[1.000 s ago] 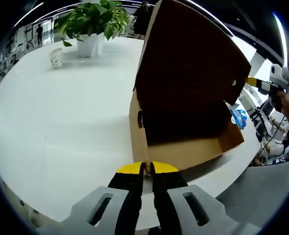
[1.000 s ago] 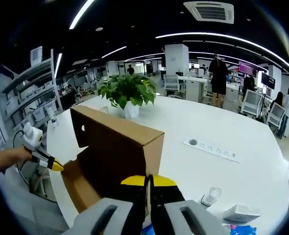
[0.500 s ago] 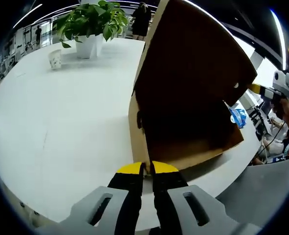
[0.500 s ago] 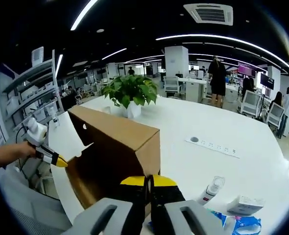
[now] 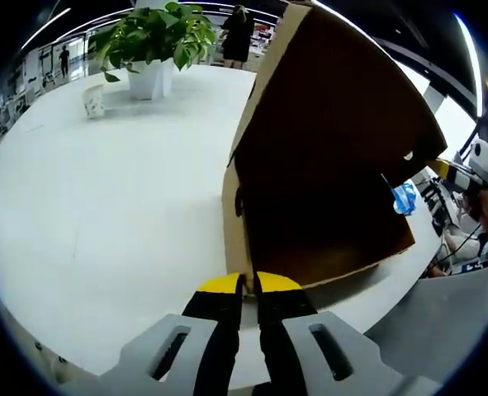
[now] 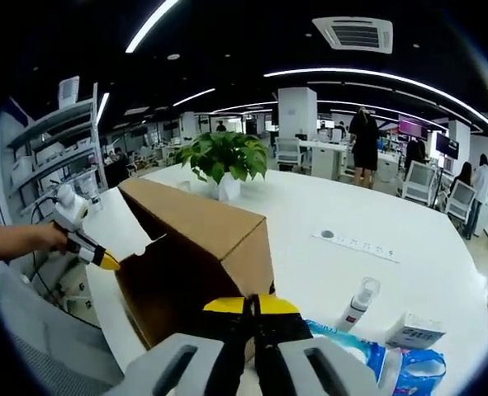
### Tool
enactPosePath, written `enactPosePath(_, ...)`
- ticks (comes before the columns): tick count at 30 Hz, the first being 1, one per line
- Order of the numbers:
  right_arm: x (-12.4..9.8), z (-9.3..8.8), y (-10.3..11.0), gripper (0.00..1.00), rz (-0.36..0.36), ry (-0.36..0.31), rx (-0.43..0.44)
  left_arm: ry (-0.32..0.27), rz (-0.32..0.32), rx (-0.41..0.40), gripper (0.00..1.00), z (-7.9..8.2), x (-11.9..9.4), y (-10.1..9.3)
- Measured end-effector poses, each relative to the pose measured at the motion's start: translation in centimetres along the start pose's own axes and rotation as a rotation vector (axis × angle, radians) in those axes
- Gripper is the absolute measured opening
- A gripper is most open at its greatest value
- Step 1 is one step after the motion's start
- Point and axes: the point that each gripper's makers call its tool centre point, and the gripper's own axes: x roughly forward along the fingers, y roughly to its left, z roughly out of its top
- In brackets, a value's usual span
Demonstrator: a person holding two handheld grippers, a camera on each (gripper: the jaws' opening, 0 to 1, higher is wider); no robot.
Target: Operate the shoe box by opening the lid, removing the specified soft item, and placing it in the target area until the item is outside and the box remains undamaged.
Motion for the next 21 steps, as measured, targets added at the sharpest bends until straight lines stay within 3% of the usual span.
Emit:
enactPosePath(12, -0.4, -2.8, 1.5, 0.00, 0.036, 0.050, -0.005, -0.027, -0.017, -0.019, 0.04, 0.0, -0.1, 0.2)
enactPosePath(15, -0.4, -3.3, 1.8, 0.00, 0.048, 0.041, 0.070, -0.054, -0.033, -0.005, 0.05, 0.1, -0.1, 0.1)
enactPosePath(21, -0.4, -4.5, 2.2, 0.00, 0.058, 0.055, 0.079, -0.072, -0.036, 0.025, 0.05, 0.3, -0.5, 0.2)
